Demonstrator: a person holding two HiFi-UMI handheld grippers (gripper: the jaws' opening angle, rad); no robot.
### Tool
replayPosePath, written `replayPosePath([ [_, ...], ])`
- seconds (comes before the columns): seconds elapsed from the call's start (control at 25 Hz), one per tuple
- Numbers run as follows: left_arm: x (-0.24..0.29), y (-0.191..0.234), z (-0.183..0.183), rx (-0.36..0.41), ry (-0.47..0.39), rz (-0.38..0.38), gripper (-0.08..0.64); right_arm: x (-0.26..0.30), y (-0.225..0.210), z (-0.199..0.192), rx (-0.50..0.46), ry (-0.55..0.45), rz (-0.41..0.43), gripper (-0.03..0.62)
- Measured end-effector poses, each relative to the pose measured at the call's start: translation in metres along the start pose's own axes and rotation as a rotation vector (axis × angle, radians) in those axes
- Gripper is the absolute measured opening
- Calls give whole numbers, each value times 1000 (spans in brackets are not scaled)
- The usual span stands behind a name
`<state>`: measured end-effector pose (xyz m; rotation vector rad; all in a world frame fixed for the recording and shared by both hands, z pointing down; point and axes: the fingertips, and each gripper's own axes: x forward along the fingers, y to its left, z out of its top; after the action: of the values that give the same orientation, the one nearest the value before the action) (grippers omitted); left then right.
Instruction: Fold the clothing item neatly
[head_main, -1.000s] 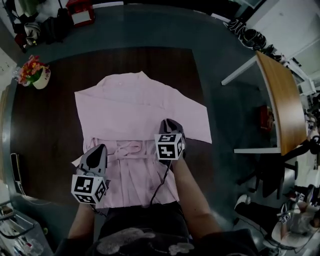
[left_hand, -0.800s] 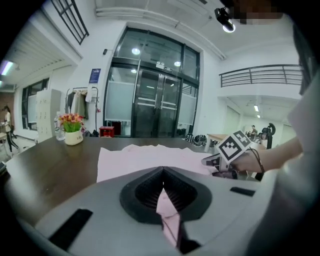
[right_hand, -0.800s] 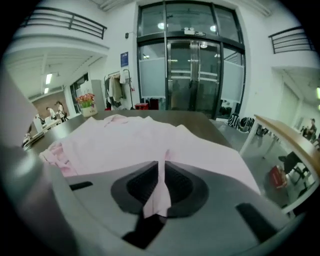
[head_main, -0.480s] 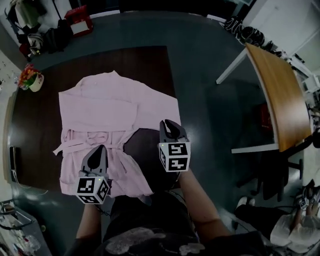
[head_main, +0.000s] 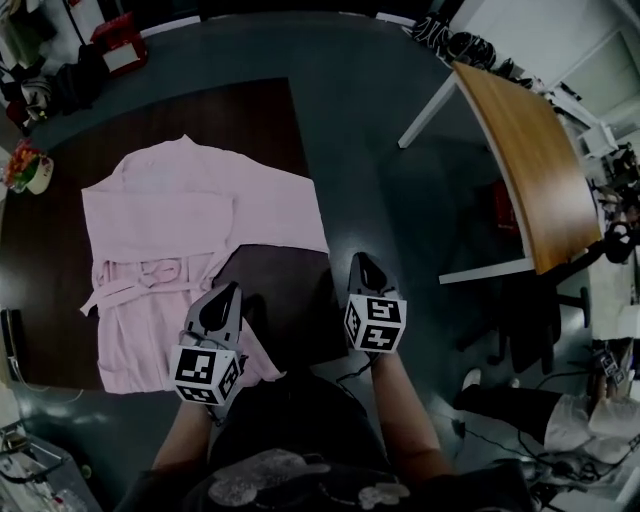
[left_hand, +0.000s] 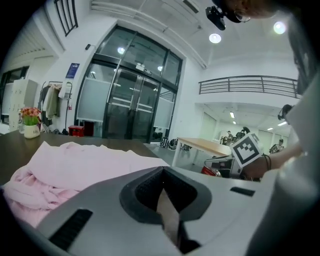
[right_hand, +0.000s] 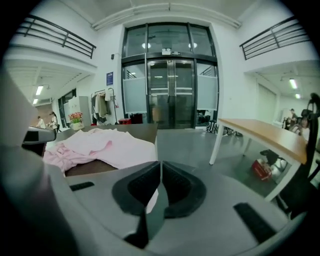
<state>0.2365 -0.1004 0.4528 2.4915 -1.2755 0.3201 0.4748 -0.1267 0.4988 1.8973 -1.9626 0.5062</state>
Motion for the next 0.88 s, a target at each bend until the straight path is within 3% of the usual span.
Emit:
replayPosePath([
  [0.24,20,-20,-9,48,29,-97,11,-17,-25,-26,101,-18,-70,6],
  [0.36,28,-32,-14,38,48,-107,11,-15,-32,-40,132,-17,-51,6],
  [0.56,47,-43,-32,26,92,-52,11,-2,-36,-63,104,-26,88,6],
  [0.88,76,-61,-48,-21,123,152,11,41,-38,-116,27,41,355,8],
])
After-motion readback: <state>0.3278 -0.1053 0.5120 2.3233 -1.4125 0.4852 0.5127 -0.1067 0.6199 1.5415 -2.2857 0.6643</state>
